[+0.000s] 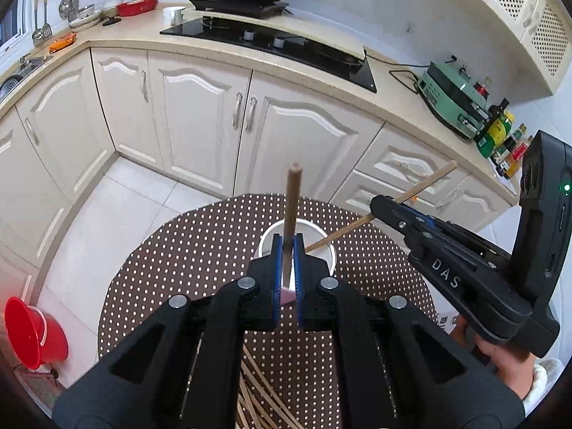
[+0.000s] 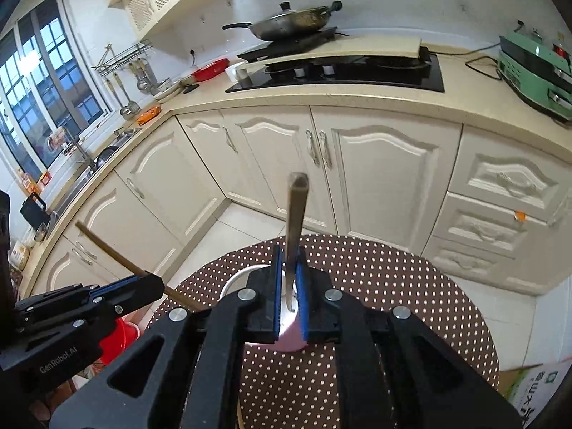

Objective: Organize utensils
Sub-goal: 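Lift the chopsticks over the pink cup and open both tools to drop them in, then return to the pile and grasp another chopstick with each tool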

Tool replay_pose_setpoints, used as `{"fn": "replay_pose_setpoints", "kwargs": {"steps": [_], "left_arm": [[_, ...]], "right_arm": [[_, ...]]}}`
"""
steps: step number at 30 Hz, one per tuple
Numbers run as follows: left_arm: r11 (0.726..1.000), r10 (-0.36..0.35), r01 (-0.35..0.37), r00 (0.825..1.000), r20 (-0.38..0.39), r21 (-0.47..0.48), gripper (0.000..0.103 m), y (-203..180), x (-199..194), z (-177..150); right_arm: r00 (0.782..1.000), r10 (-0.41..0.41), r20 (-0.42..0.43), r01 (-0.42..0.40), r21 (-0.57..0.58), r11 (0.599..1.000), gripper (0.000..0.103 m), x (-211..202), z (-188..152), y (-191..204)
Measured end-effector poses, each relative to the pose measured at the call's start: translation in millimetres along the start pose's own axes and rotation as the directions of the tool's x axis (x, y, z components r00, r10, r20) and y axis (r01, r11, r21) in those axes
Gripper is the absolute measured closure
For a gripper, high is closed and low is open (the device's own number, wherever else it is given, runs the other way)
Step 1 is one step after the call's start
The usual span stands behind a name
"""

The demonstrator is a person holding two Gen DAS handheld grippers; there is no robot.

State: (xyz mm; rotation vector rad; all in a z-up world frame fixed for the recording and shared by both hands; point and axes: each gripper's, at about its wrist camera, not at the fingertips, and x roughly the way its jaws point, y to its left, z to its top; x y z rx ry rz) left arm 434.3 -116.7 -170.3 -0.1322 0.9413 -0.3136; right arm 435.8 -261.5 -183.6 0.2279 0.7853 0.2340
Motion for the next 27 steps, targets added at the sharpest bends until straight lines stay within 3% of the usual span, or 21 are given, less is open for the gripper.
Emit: {"fn": "replay_pose_setpoints", "kwargs": {"steps": [3,4,5,6,7,17,23,27], "left_arm": [[1.000,0.007,-0.007,1.000,-0.027,-0.002,0.092,1,0,-3],[1.000,0.014,-0.014,0.999,-0.041,0.000,0.081,1,0,-6],[1.000,0.023,-0.023,0.999,-0.041,0.001,0.060,1,-1,-7],[0.999,0.032,-0.032,0.999,-0.030,0.001,0.048,1,-4,-9],[0.999,0.038,-0.037,0.999,-0.015,0.001,0.043,2,-7,-11],[0.999,0.041,-0.042,0.999,-0.034,-0.030,0.042,27,-25,-33],[0.988,0.056,-0.068,0.995,-0.089,-0.140,0.042,78,-26,-64],[0.977,0.075,-0.100,0.988,-0.135,-0.189,0.042,102,-19,-85]], "right_arm": [[1.000,-0.005,-0.017,0.006,0.006,1.000,0.094,-2,-5,2],[1.000,-0.010,-0.025,0.010,0.009,1.000,0.085,-2,-6,3],[0.999,-0.018,-0.031,0.019,0.017,1.000,0.079,-3,-8,3],[0.999,-0.024,-0.029,0.024,0.024,0.999,0.069,-5,-10,3],[0.999,-0.027,-0.025,0.028,0.027,0.999,0.067,-7,-12,3],[0.998,-0.055,-0.018,0.056,0.068,0.996,0.056,-27,-34,1],[0.998,-0.053,-0.024,0.055,0.099,0.994,0.054,-41,-57,-2],[0.996,-0.037,-0.078,0.046,0.108,0.993,0.054,-36,-79,1]]}}
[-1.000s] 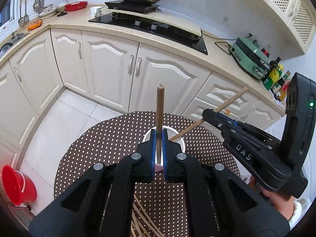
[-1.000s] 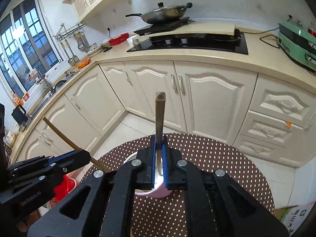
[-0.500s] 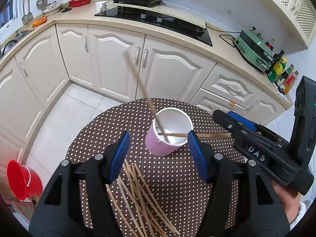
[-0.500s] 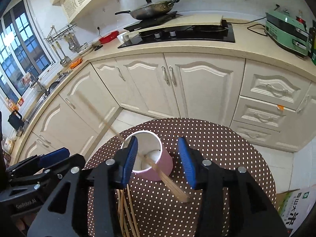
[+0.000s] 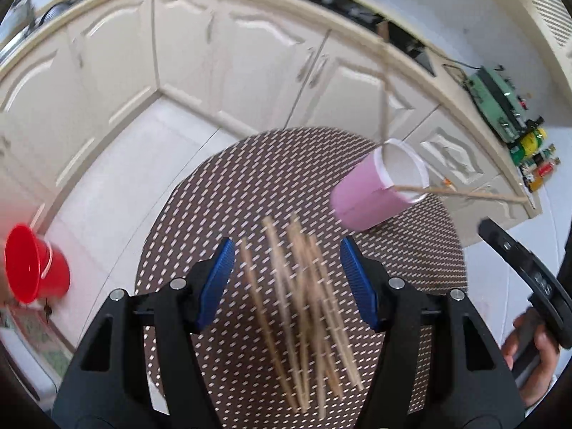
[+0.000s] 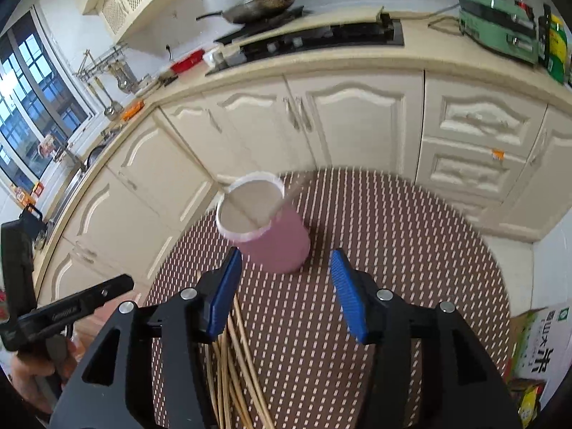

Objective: Organize utensils
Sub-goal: 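Return to the pile and grasp another chopstick with each tool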

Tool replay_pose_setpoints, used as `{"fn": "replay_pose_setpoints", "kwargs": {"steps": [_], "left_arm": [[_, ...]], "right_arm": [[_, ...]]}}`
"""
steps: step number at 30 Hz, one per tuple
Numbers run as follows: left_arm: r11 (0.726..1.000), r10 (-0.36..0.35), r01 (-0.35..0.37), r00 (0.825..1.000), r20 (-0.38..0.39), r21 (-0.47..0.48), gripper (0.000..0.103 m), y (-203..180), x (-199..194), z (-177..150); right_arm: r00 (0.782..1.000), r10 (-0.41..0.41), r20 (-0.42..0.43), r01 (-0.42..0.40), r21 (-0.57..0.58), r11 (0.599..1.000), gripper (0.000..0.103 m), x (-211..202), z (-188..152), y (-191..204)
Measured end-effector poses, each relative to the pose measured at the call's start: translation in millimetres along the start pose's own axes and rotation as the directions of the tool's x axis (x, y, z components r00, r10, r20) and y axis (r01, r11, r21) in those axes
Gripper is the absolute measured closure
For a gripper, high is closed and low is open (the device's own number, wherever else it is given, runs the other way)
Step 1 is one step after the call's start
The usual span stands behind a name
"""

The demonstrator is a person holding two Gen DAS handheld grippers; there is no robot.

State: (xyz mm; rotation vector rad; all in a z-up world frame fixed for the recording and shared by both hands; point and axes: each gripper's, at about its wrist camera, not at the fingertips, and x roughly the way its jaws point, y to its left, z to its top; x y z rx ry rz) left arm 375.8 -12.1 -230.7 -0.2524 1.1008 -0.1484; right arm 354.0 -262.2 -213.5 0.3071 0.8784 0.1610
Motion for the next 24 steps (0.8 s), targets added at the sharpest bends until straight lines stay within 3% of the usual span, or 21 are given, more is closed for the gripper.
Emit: {"fn": "replay_pose_setpoints", "kwargs": {"steps": [6,14,24], "left_arm": [[0.999,0.027,-0.029,0.994,-0.102,-0.017,0.042,15,33,-20],[0.998,0.055,-0.062,0.977,-0.206,-0.026,0.050,21,78,-34],[0.993,0.107,-0.114,0.967,-0.233,-0.020,0.052,33,104,-34]], "right_arm": [[0.992,0.007,-0.124,-0.015,-0.067,0.998,0.054,35,-34,19],[0.962,-0.015,-0.273,-0.036,-0.182,0.983,0.054,89,-57,47],[0.917,-0.041,-0.396,-0.072,-0.266,0.961,0.073,140,-55,66]]}}
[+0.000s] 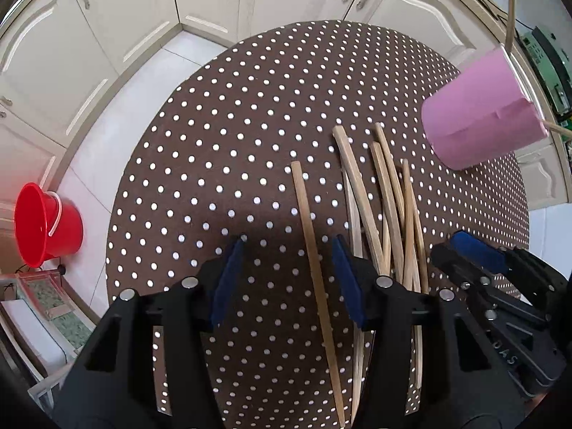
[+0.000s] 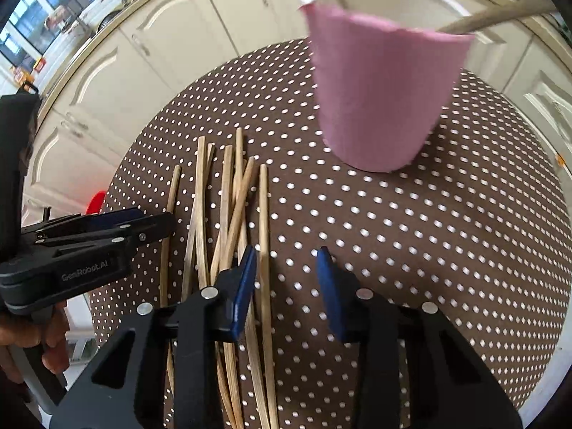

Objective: Organize utensils
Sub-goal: 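Return to the pile and grasp another chopstick with each tool, then raise the held chopsticks upright and lower them into the pink cup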

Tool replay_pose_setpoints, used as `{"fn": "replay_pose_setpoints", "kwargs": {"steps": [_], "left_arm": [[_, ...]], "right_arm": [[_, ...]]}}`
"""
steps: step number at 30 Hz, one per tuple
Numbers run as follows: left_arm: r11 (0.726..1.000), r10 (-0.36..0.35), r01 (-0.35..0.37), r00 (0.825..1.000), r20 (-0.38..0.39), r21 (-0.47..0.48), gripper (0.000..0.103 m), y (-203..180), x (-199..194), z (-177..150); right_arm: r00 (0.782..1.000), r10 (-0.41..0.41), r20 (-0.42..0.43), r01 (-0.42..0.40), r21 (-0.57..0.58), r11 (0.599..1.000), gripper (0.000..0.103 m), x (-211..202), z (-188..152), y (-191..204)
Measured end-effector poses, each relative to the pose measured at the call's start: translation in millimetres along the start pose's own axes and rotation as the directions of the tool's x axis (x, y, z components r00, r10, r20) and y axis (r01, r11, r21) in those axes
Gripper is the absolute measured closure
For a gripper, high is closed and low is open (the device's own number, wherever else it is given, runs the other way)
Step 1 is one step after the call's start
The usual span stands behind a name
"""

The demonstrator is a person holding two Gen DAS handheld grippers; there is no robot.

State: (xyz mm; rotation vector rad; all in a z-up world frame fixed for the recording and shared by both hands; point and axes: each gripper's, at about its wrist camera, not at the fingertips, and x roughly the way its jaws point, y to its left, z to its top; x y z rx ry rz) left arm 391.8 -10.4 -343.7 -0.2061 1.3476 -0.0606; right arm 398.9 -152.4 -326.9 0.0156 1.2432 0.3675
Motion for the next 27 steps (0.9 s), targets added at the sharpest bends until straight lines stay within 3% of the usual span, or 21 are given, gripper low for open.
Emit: {"fn": "replay_pose_setpoints", "kwargs": {"steps": [4,7,9,13,19,27], "left_arm": [[0.999,0.023,-0.023,1.000,0.004,0.029,0.057,-2,2,5],[0.995,0.077,-0.077,0.997,0.009,0.066,0.065,-8,4,6],[0.988,0.124,-0.126,0.992,0.019,0.089,0.075,-11,4,5],[0.989,0.127,-0.128,0.992,0.021,0.068,0.084,-8,4,4],[0.998,0.055,-0.055,0.998,-0.002,0.005,0.098,5,0,1],[0.998,-0.060,0.060,0.996,0.065,0.005,0.098,-8,-38,-2]], "right_arm": [[0.999,-0.030,-0.032,0.028,-0.054,0.998,0.080,11,11,10],[0.998,-0.050,-0.042,0.046,-0.080,0.996,0.082,15,20,17],[0.996,-0.070,-0.049,0.064,-0.106,0.992,0.088,18,27,24],[0.995,-0.084,-0.061,0.076,-0.121,0.990,0.097,22,35,28],[0.997,-0.024,-0.077,0.020,-0.045,0.999,0.099,16,35,3],[0.999,0.054,0.000,-0.054,0.024,0.998,0.099,-26,17,-15]]}}
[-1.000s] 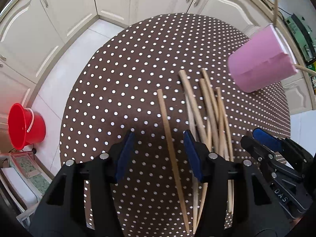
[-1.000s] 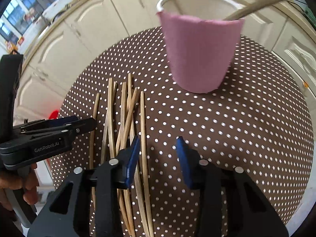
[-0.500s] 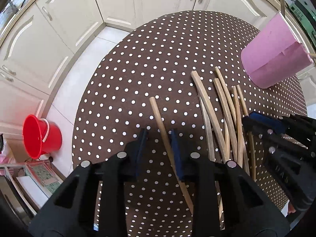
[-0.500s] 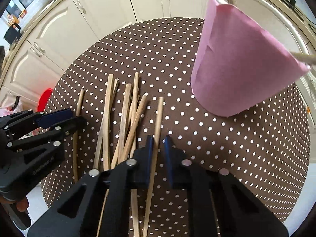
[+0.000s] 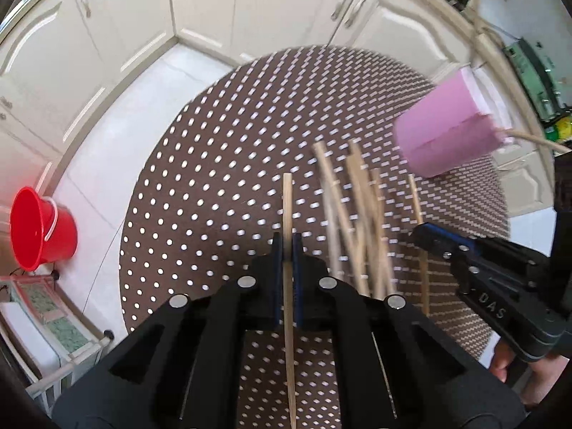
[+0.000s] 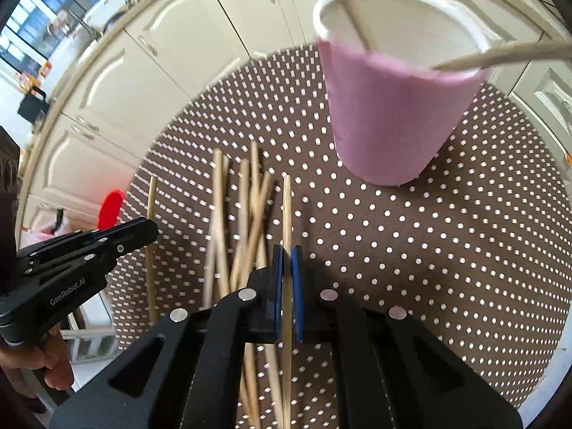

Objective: Organize utensils
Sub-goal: 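Raise the held chopsticks upright and lower them into the pink cup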

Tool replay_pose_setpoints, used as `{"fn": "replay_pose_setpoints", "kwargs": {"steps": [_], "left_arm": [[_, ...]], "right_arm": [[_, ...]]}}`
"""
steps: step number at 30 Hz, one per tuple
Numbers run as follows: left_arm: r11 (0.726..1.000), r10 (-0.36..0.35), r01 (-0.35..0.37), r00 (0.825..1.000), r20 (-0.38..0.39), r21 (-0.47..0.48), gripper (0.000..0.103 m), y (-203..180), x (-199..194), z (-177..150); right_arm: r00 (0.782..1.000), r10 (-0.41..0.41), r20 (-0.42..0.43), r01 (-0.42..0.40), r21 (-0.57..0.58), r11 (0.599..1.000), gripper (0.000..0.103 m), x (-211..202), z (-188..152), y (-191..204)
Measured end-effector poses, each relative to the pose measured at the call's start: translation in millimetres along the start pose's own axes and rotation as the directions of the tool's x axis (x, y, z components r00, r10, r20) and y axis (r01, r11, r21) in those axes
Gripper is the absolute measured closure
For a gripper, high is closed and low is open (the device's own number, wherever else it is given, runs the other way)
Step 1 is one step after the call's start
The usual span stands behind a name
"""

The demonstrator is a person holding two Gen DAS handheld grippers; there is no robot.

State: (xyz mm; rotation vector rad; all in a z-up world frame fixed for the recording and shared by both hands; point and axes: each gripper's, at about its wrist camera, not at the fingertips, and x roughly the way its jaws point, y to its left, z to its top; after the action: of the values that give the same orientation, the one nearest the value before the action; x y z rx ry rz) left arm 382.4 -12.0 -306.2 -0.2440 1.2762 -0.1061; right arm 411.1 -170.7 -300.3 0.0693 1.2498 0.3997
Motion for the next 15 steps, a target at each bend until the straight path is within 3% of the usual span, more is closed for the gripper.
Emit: {"fn": "replay_pose_setpoints", "kwargs": {"steps": [9,15], "left_arm": [[0.995,-0.061,0.052,0.991,0.119,0.083,0.098,-26,-65,3],[0.988,-0.105,0.080,0.975,0.196,0.129,0.098,-39,-106,-2]], "right_arm": [[0.984,0.044,0.171,-0.048,0.020,0.999,0.099,-76,-10,4],[0.964,0.067,0.257,-0.076,0.028,0.997,0.099,-107,-15,11]]}}
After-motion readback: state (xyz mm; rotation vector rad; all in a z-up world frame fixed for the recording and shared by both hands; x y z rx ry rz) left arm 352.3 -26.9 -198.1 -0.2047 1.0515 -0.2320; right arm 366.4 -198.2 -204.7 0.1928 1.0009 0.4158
